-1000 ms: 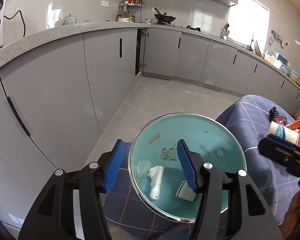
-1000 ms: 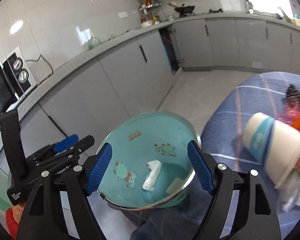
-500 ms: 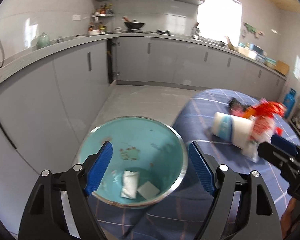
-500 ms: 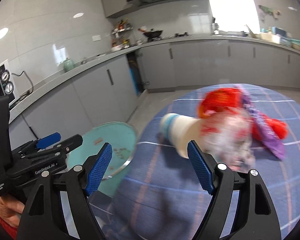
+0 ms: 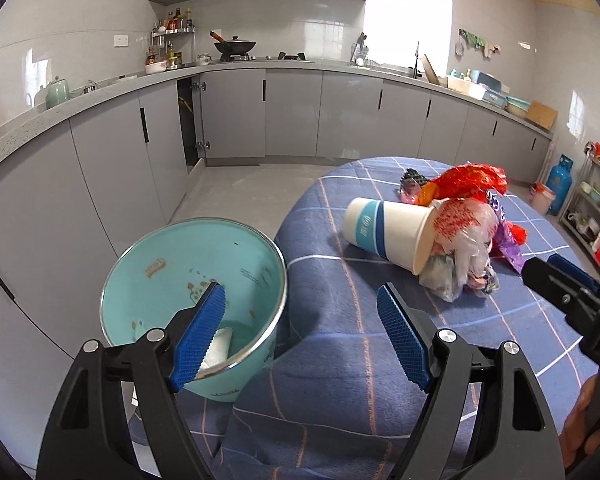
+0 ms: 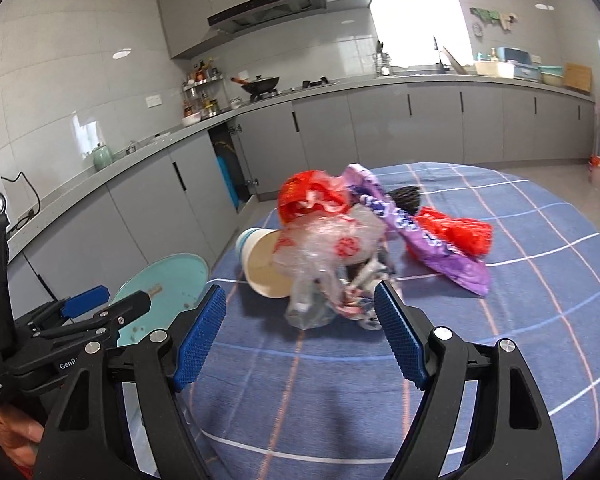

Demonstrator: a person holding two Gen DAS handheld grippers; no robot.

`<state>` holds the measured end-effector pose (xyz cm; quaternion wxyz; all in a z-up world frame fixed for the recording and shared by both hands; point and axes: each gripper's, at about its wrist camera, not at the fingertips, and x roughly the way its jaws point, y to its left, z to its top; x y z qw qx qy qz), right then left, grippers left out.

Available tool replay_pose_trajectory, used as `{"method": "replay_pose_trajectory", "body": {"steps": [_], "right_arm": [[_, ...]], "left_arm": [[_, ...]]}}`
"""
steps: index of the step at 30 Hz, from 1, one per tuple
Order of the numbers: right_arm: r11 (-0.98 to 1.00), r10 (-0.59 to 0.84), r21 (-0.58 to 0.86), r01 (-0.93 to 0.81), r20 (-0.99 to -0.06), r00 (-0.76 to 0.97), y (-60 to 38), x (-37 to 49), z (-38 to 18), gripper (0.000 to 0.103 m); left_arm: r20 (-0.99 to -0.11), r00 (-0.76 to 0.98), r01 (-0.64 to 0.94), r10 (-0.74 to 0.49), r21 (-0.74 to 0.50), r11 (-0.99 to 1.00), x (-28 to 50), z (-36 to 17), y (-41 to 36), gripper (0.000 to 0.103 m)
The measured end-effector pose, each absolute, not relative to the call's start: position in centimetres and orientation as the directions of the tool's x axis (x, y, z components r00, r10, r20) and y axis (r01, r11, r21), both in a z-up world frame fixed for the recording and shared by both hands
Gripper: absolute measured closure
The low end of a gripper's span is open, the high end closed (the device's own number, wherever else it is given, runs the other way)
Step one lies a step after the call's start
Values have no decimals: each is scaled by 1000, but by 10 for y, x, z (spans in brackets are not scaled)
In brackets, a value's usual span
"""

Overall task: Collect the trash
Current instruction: 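Reach the left tool to the white paper cup and grasp its rim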

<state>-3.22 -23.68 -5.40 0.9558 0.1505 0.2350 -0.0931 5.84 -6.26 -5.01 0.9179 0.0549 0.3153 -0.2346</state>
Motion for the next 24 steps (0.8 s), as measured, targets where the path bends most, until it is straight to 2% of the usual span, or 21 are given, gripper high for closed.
{"method": "replay_pose_trajectory", "body": {"steps": [24], "right_arm": [[907,-169,262,329,-489,856,-273,-47,-64,27]], "left_arm": [[-610,670,517,-423,-25,856,62,-62,-119,30]]}}
